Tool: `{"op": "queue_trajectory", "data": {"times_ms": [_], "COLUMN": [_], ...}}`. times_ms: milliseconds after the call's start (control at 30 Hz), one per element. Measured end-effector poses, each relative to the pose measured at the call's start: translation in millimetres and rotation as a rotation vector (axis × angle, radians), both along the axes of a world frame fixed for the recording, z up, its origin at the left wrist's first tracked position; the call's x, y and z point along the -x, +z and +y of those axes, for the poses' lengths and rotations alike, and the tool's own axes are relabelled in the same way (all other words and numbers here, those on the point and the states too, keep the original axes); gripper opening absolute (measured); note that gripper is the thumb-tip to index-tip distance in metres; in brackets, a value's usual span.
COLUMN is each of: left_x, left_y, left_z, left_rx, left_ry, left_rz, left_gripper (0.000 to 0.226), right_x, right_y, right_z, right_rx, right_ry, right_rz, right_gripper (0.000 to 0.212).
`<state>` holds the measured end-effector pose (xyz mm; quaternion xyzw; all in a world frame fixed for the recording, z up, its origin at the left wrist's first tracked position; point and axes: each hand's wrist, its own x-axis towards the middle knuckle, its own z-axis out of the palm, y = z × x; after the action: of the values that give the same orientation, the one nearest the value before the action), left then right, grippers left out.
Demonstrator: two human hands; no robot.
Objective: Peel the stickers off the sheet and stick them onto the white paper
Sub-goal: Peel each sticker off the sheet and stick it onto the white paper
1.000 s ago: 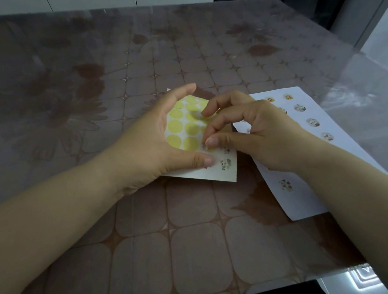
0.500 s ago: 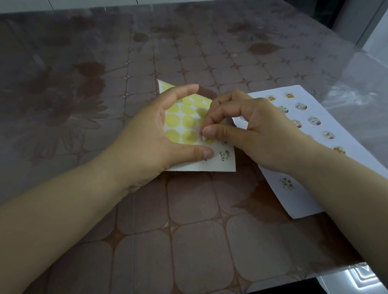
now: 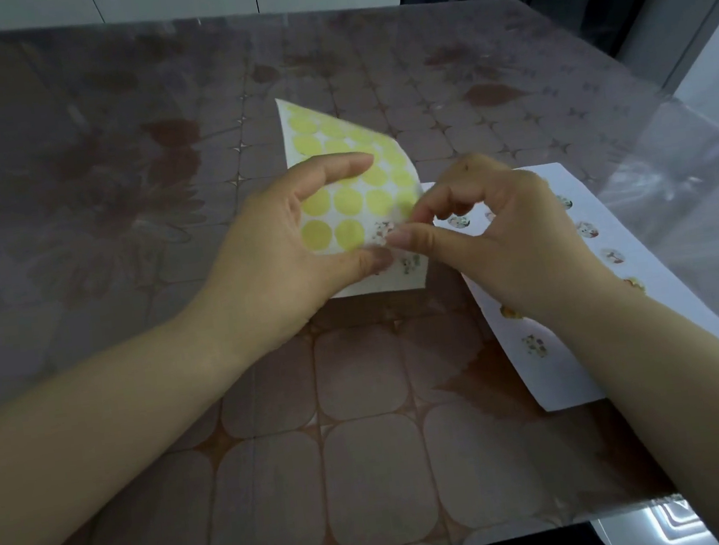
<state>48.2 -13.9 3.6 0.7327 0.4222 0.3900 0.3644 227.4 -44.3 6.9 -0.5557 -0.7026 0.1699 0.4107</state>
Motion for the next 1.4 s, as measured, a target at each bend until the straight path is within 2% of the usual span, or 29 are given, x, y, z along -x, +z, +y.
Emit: {"op": "queue_trajectory", "data": {"times_ms": [133, 267, 433, 567, 700, 900, 1033, 1200, 1267, 1400], "left_x": [0.0, -2.3, -5.2, -7.1, -8.8, -11.6, -11.0, -10.2, -10.2, -10.8], "left_y": [3.1, 3.6, 3.1, 3.2, 3.5, 3.3, 3.9, 1.6, -0.1, -2.1], "left_z": [-2.4, -8.1, -12.5, -13.1, -13.2, -14.9, -14.4, -12.7, -11.6, -10.5], "left_rx": [-0.105, -0.149, -0.187, -0.243, -0.265, -0.232, -0.232, -0.240, -0.233, -0.180], "left_ry": [0.066, 0.003, -0.031, -0.010, 0.018, 0.042, 0.047, 0.027, 0.020, 0.027], "left_rz": [0.047, 0.064, 0.051, 0.007, -0.065, -0.120, -0.129, -0.078, -0.024, 0.032], "left_gripper": [0.047, 0.046, 0.040, 0.031, 0.027, 0.028, 0.028, 0.033, 0.036, 0.045], "right_x": [5.8, 12.4, 12.8, 14.6, 21.6, 25.6, 24.3, 20.3, 18.5, 16.4], "right_y": [0.2, 1.6, -1.1, -3.8, -6.7, -5.2, -2.5, 0.7, 1.0, -0.3], "right_z": [-4.0, -3.2, -1.9, -2.6, -4.6, -7.9, -7.5, -4.9, -4.3, -2.2], "right_rx": [0.019, 0.059, 0.020, -0.109, -0.225, -0.238, -0.140, 0.071, 0.141, 0.200], "right_ry": [-0.007, -0.071, -0.094, -0.106, -0.165, -0.196, -0.151, -0.098, -0.078, -0.079], "right_rz": [0.044, 0.152, 0.191, 0.126, 0.016, 0.002, 0.127, 0.439, 0.557, 0.605], "right_gripper": [0.017, 0.008, 0.013, 0.016, 0.006, 0.006, 0.010, 0.012, 0.022, 0.028]}}
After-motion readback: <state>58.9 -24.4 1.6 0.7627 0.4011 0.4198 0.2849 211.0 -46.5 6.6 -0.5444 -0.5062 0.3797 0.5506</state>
